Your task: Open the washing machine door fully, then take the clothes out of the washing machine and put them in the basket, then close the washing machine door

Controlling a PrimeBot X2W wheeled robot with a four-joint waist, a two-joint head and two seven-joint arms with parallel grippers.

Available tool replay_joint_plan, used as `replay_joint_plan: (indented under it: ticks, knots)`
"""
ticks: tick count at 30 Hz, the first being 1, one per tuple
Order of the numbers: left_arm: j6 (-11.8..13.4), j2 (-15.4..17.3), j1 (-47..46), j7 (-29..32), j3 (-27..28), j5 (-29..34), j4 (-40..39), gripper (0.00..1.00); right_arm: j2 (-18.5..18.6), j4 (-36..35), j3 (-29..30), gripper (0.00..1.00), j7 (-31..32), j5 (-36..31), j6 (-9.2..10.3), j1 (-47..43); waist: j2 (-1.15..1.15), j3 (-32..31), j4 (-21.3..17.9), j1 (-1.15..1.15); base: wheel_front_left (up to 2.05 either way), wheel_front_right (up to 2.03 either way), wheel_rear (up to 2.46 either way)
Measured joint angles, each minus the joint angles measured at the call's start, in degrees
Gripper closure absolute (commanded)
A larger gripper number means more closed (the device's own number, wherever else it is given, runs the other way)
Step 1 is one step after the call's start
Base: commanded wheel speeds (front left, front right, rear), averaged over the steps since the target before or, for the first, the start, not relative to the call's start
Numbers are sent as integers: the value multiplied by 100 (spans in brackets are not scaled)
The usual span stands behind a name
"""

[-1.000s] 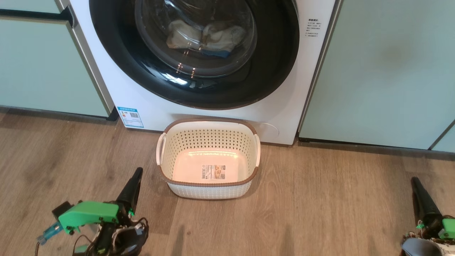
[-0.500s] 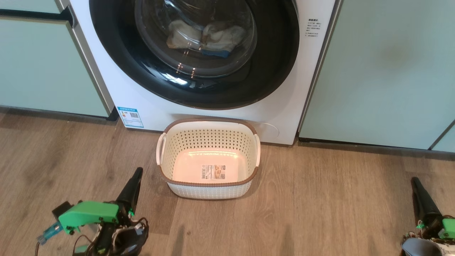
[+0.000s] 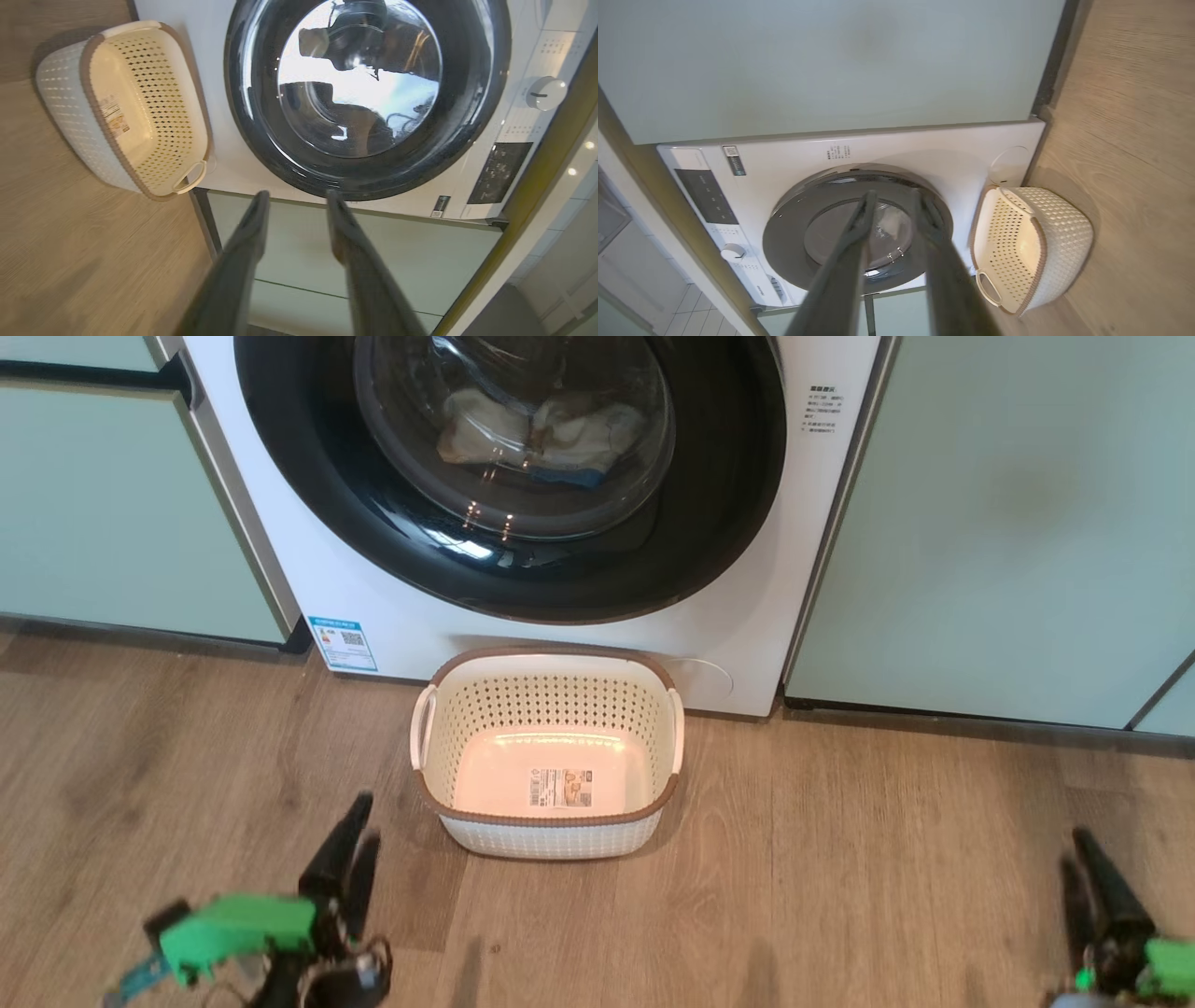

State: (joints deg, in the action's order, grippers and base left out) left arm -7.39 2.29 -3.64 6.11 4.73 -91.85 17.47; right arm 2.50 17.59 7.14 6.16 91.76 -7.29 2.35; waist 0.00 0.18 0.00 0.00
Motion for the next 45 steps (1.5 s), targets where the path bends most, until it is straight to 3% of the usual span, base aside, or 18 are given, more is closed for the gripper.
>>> replay_joint_plan:
  ticks: [6,24,45]
  knots:
    - [8,-78,501,-8,-18,1,521,0,-81,521,-23,0,-4,0,0,-487,0,4,0,0,0,0,0]
    - [8,-79,288,-311,-120,570,352,0,-82,326,-37,0,-312,-365,1,-403,0,38,6,0,0,0,0]
    - [8,-70,-18,-671,-164,2346,153,0,-82,-96,-167,0,-669,-2103,1,-168,0,88,18,0,0,0,0]
